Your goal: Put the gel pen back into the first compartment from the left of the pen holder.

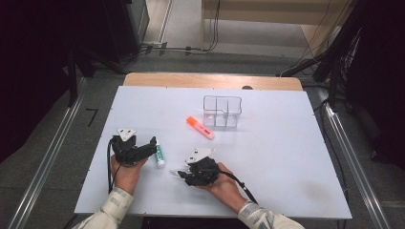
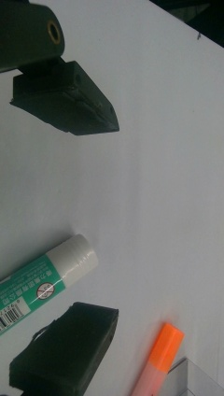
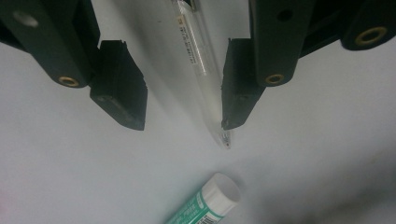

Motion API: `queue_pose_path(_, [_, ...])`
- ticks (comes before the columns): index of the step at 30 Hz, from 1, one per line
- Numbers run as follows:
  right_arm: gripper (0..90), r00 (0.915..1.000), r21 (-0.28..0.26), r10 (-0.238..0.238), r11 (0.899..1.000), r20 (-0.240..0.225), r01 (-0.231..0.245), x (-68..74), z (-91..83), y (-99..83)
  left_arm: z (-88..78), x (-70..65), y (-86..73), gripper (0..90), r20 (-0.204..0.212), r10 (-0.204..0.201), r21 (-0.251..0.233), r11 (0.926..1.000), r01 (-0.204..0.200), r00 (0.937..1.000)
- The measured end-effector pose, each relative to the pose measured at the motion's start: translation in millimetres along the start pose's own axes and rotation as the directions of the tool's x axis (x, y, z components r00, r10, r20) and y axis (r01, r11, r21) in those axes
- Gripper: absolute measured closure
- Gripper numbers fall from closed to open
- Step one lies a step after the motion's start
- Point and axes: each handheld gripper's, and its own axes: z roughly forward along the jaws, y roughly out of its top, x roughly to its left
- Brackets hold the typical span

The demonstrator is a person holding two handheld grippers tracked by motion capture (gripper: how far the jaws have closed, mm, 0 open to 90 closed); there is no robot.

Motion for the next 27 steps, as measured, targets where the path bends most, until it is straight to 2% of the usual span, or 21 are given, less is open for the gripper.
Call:
queue_pose_path(8, [49.9,1.0,0.024,0.004,1.0,0.0,-0.004,3.9,5.7,0.6,0.6,-0.5,-0.3,9.7,0.0,0.004,0.001,1.0,-0.004,1.0])
queue_pose_path(12, [55.7,1.0,0.024,-0.005,1.0,0.006,0.005,6.4,6.9,0.9,0.7,-0.2,-0.3,9.7,0.0,0.004,0.002,1.0,-0.004,1.0])
queue_pose_path(14, [55.9,0.9999,0.03,-0.01,1.0,0.008,0.009,7.0,7.6,0.8,0.8,-0.4,-0.4,9.7,0.001,0.003,0.002,1.0,-0.003,1.0])
queue_pose_path(17, [60.2,0.9992,0.035,-0.036,0.999,0.016,0.036,9.4,9.9,0.4,0.3,-0.3,-0.2,9.7,0.001,0.003,0.001,1.0,-0.003,1.0])
queue_pose_path(27, [70.3,0.998,0.03,-0.062,0.998,0.012,0.061,12.3,10.4,-0.1,0.5,-0.5,-0.4,9.7,0.001,0.005,0.003,1.0,-0.005,1.0])
